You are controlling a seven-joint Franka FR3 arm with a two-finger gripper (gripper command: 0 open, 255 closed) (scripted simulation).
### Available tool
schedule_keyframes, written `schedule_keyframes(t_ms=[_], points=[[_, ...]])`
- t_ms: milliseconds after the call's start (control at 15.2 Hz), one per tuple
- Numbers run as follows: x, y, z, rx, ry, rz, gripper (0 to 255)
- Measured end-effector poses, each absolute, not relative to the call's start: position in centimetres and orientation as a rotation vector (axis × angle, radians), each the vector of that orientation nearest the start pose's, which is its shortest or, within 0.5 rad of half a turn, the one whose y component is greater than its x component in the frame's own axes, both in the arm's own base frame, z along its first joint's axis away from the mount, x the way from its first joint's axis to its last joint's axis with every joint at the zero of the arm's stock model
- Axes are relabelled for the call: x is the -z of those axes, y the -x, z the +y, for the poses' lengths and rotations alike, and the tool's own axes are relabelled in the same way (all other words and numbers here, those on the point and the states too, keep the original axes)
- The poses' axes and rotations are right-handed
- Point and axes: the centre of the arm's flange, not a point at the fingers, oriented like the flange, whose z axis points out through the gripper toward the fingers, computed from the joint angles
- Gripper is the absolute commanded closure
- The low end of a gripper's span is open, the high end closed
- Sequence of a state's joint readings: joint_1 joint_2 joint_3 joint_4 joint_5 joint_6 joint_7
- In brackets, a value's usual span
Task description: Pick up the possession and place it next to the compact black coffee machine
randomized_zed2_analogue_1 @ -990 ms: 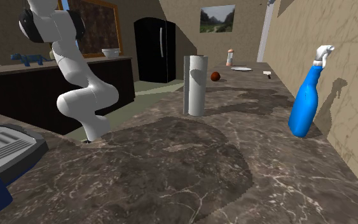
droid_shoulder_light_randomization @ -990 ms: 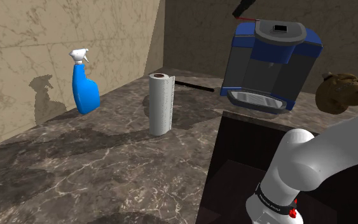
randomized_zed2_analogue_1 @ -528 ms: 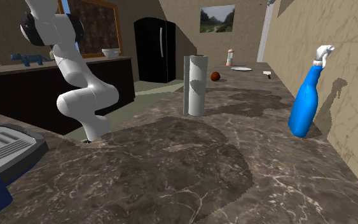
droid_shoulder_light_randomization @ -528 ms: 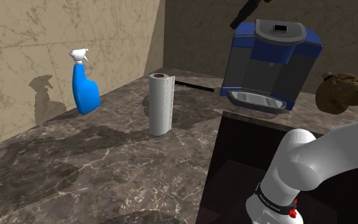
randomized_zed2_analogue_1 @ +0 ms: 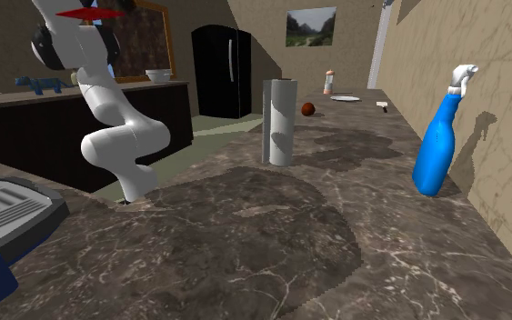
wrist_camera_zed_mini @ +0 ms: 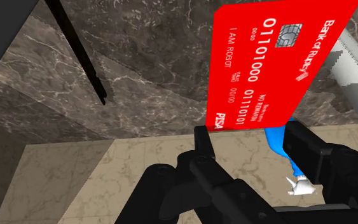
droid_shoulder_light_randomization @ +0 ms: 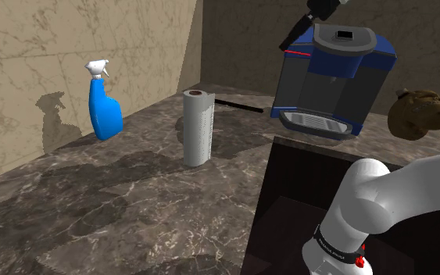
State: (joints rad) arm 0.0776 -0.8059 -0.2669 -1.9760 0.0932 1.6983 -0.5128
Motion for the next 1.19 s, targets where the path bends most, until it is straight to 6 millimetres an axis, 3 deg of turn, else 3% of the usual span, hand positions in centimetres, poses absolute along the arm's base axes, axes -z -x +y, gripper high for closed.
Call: schedule_keyframes(t_ms=[1188], points=[[-68.1,-27.8,-10.8,0.856,2.86,-0.528,255]])
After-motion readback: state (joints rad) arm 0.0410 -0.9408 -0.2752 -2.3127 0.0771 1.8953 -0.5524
